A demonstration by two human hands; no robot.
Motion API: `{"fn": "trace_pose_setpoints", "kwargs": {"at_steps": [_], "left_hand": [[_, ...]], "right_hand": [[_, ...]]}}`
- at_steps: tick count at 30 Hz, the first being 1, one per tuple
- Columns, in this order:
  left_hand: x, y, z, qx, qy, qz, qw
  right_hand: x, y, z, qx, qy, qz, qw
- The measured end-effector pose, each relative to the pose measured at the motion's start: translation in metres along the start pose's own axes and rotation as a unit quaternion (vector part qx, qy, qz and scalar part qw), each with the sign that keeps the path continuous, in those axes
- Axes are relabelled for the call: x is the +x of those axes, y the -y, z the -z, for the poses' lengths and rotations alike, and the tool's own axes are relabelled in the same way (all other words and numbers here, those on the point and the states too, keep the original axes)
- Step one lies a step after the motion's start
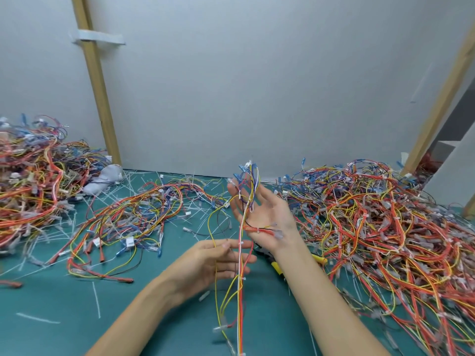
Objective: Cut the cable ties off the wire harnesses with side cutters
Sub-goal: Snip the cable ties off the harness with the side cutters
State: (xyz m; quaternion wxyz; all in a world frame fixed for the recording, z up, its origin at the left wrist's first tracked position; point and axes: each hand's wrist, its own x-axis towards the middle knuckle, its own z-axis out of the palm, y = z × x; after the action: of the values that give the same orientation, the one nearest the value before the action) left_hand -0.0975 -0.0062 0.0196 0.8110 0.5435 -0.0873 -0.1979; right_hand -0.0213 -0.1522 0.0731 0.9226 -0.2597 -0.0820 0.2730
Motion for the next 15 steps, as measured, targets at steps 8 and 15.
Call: {"fn": "trace_pose_setpoints", "kwargs": {"at_steps": [8,15], "left_hand": [[-0.004,0.0,0.001,0.007,0.066,0.058,0.996],[-0.012,0.0,-0.003,0.072,0.166,0.08,0.98]], "right_hand": [[0.003,0.002,0.017,0.008,-0.092,-0.026,0.995],[0.005,0.007,0.029,0.02,-0.142,-0.02,0.989]]}}
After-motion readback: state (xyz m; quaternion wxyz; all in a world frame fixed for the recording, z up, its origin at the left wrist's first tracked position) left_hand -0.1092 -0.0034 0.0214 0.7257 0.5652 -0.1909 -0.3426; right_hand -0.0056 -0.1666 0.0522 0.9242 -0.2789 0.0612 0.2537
